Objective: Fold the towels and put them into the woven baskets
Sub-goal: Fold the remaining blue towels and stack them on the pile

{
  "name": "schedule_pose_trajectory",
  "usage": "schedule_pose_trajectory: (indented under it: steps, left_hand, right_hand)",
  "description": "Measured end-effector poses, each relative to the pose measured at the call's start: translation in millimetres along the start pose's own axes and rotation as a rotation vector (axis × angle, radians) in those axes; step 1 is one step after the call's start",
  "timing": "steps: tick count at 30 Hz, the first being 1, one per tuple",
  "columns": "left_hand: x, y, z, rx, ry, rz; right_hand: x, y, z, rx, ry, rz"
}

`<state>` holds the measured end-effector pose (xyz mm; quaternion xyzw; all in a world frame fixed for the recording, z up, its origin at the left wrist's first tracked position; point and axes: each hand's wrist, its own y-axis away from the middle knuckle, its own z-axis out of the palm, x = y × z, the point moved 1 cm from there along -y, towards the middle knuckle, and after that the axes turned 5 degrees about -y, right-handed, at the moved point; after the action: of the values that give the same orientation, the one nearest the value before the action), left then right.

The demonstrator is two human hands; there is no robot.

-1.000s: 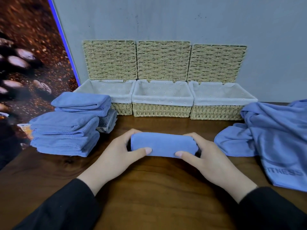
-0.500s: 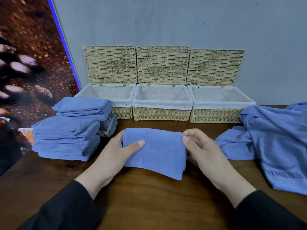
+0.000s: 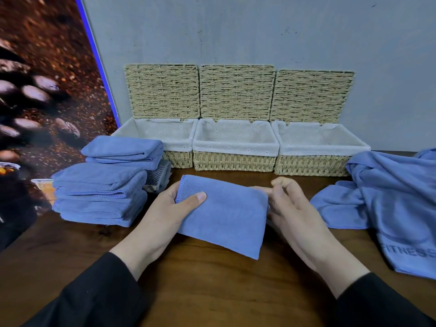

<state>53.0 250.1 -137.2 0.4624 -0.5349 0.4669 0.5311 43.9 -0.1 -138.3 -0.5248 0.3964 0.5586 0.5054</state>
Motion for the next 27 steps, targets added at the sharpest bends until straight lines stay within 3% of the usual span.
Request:
schedule_pose_trajectory:
  steps: [3,5,11,15,18,23,27]
  left_hand:
    - [0.8,0.4,1.1,0.002,0.008,-0.012]
    - [1.5,0.8,2.0,0.013,0.015,-0.016]
    - [6.9,3.9,0.0,0.082,0.029,0.016]
    - [13.4,12.1,3.0,0.068,-0.053,0.070]
    - [32.6,17.5,-1.6,0.142,-0.116,0.142]
    - [89.0,10.2,-56.9,0.315,-0.382,0.247]
    - [123.7,-26.3,-131.0,0.436,-0.453,0.217]
  right_hand:
    - [2.7,1.0,7.0,-0.073,0.168,0.079]
    - [4.9,0.3,14.2,-0.032,0.280,0.078]
    - [-4.7,5.6,24.9,0.089,0.061,0.021]
    - [-12.2,11.4,30.0,0.191,0.040,0.024]
    - [-25.9,8.9,40.0,0.163,0.007,0.044]
    - [-67.2,-23.9,88.1,-0.031,-0.044,0.056]
    - [-85.3,-81.6,144.3,-0.006,0.041,-0.021]
